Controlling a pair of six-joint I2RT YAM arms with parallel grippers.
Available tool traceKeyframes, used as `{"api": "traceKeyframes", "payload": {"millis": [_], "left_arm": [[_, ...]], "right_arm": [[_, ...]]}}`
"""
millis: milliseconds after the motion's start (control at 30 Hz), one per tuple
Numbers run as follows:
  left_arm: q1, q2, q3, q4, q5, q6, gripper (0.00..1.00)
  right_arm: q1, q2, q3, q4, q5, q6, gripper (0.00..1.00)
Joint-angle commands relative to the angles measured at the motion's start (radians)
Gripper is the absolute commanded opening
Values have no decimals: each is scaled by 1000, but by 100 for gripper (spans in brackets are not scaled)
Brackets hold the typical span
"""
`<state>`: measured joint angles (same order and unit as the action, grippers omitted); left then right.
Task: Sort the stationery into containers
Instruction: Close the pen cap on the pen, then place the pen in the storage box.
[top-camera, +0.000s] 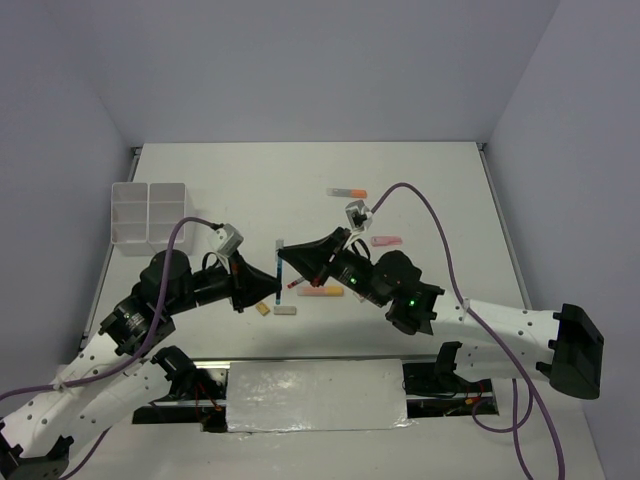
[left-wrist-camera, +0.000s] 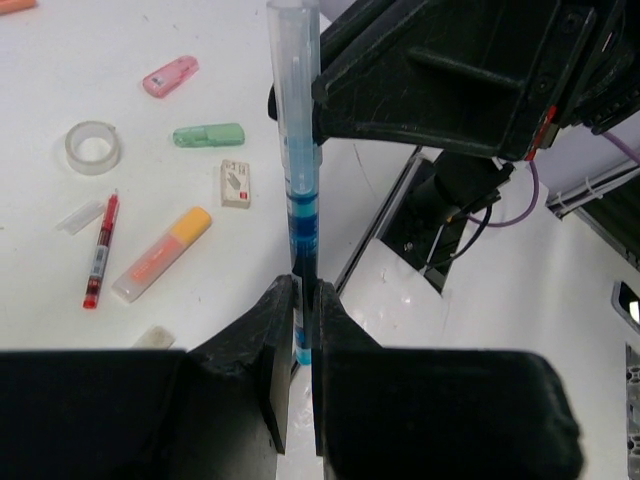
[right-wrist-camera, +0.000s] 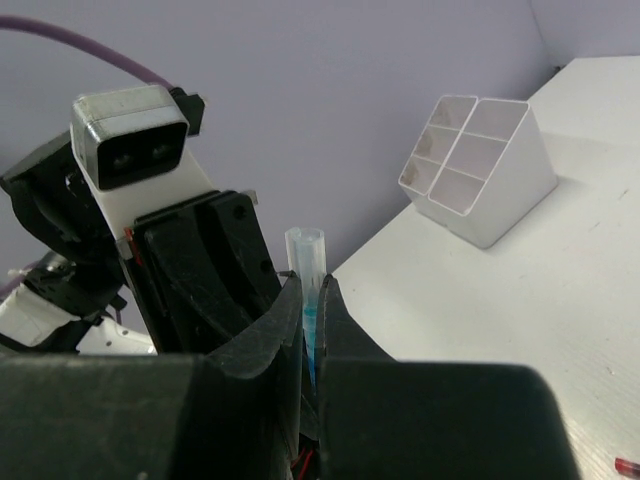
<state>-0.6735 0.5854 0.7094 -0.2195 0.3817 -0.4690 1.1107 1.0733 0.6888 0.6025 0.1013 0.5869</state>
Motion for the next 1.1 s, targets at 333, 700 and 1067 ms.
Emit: {"api": "traceKeyframes", "payload": {"millis": [333,700,1067], "left_arm": [[8,-18,113,230,-90,50,0],[8,4,58,246,-115,40,0],[8,27,-4,232,-524,6,0]], "right_arm": [[87,53,-52,-201,-103,-7,0],[84,-25,38,-259,-40,-82,56],[51,-275,37,-406,156,-249,71]]}}
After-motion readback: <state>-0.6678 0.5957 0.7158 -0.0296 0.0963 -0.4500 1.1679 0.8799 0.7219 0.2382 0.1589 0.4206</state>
